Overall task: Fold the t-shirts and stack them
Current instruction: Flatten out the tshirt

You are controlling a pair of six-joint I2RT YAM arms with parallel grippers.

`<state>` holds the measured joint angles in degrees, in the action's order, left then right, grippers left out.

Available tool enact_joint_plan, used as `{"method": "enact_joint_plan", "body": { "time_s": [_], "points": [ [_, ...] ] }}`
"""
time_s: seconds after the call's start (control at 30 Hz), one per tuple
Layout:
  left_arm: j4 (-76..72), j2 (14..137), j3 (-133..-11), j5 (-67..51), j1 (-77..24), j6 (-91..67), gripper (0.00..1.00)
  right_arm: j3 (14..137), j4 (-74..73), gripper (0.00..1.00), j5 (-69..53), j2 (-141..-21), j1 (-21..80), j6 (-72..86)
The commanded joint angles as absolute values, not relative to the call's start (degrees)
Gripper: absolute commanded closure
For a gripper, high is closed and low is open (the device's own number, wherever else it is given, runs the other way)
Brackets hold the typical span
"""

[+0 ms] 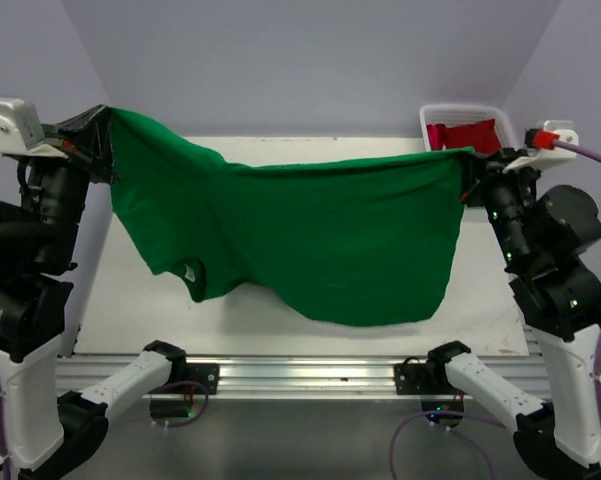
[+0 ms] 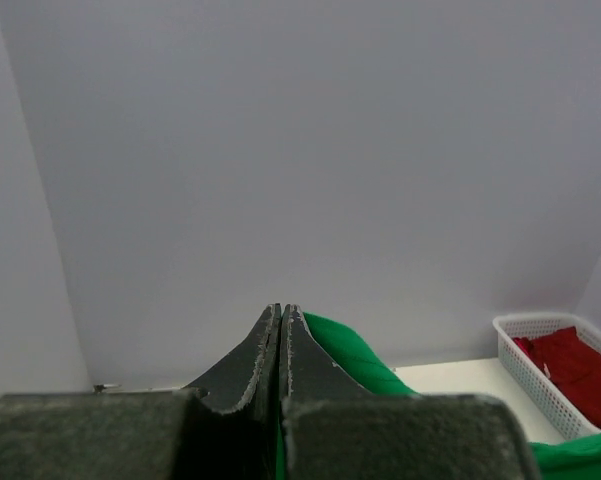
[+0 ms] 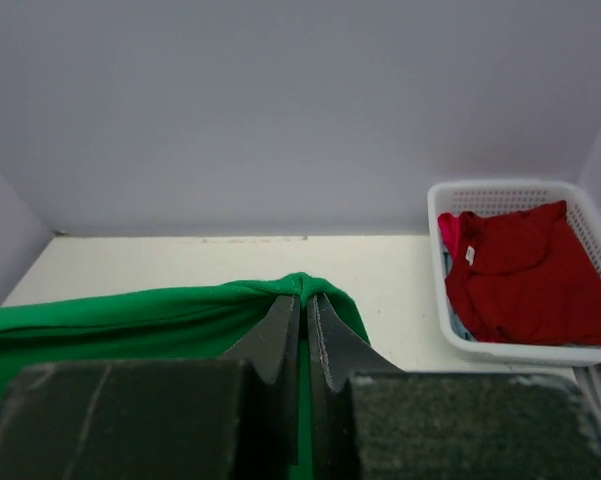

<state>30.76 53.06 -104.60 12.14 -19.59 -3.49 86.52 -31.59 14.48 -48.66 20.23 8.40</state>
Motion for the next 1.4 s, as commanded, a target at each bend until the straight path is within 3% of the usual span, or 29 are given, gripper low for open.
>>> {"method": "enact_joint_plan", "body": {
  "time_s": [0.0,0.33,0.47,0.57,0.8,1.13,1.37],
  "points": [
    [26.98,54.75,-109.24,5.46,-18.63,-0.35,1.00,89.03,-30.76,1.00,15.82,-52.03,20.13,5.19],
    [23.30,56.86,-116.53,-18.70,-6.78,-4.82,1.00,90.09,-28.92,1.00,16.35,-51.42,20.13,2.55],
    [18.03,57.83,-120.06,-27.14,5.78,-11.23,1.00,90.09,-28.74,1.00,16.87,-51.59,20.13,1.67],
    [10.48,54.07,-115.59,-33.39,14.66,-19.06,1.00,90.44,-28.65,1.00,17.23,-52.47,20.13,1.14],
    [12.04,45.54,-104.51,-31.99,15.65,-18.10,1.00,92.55,-29.01,1.00,15.13,-51.60,20.39,0.44],
    [12.83,45.44,-116.20,-34.63,14.58,-21.36,1.00,93.42,-23.82,1.00,11.51,-39.81,20.13,-3.77],
    [7.91,49.12,-96.98,-29.63,14.77,-18.46,1.00,90.18,-21.36,1.00,17.83,-47.00,20.13,-3.52]
  ]
}}
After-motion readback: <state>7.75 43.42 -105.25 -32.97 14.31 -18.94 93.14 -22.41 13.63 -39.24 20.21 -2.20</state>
